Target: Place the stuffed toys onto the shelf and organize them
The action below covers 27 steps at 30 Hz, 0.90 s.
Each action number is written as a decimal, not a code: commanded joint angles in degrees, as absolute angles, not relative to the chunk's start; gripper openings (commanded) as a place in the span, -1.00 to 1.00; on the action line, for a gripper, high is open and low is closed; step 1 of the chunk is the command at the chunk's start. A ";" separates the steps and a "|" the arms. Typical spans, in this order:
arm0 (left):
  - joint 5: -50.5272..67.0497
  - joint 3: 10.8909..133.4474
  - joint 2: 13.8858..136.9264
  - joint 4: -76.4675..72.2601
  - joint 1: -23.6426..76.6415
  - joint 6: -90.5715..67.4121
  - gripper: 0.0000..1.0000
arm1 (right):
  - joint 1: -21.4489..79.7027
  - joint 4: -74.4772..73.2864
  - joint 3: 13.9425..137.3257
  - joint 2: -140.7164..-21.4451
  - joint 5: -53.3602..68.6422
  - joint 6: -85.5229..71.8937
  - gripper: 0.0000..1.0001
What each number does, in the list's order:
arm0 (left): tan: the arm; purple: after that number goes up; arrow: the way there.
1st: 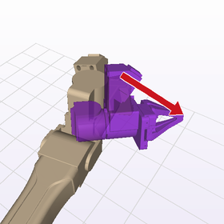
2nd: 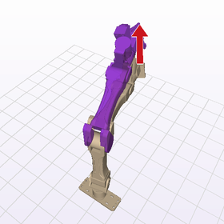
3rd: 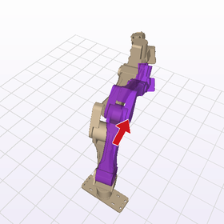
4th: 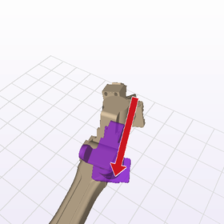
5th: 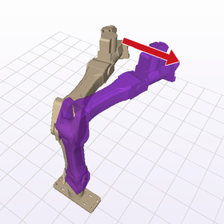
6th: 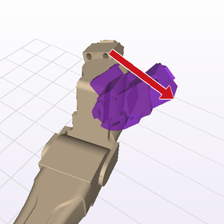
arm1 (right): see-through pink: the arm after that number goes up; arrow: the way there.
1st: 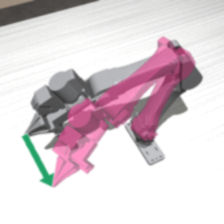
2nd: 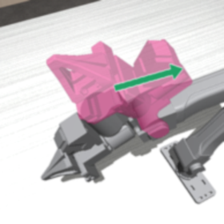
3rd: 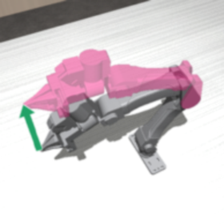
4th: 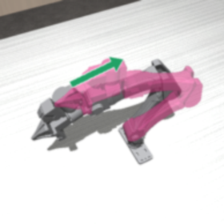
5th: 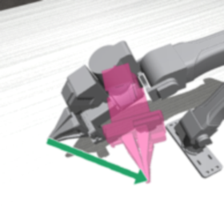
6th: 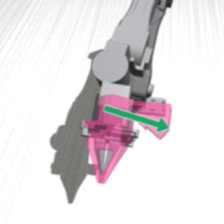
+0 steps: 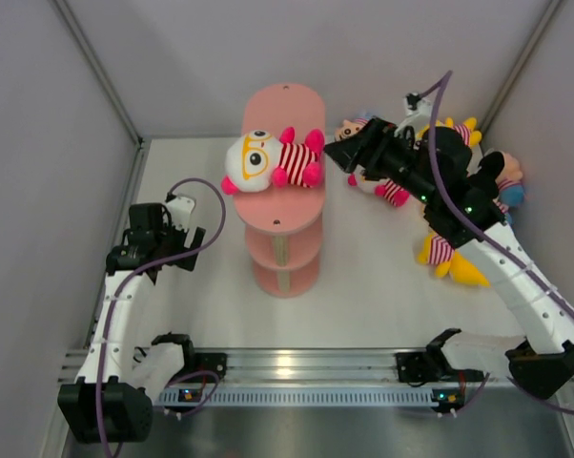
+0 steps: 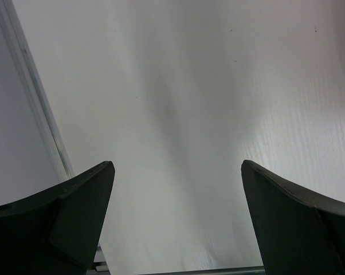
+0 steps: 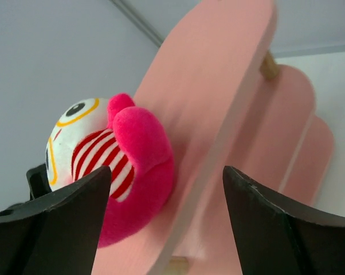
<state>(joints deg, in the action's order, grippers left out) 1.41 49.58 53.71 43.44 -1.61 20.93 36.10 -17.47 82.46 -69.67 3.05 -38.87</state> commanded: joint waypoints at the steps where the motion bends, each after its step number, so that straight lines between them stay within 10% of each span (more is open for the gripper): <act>1: 1.67 49.39 52.47 42.71 -1.58 20.65 0.97 | 26.58 -16.70 82.27 -63.20 7.36 -40.07 0.59; 9: 2.02 49.31 52.91 42.71 -1.58 20.83 0.97 | -3.13 -12.40 70.15 -68.52 17.31 -42.02 0.61; 27: 0.62 50.71 57.48 42.71 -1.58 20.04 0.97 | -5.80 -1.59 68.99 -103.77 16.08 -42.36 0.58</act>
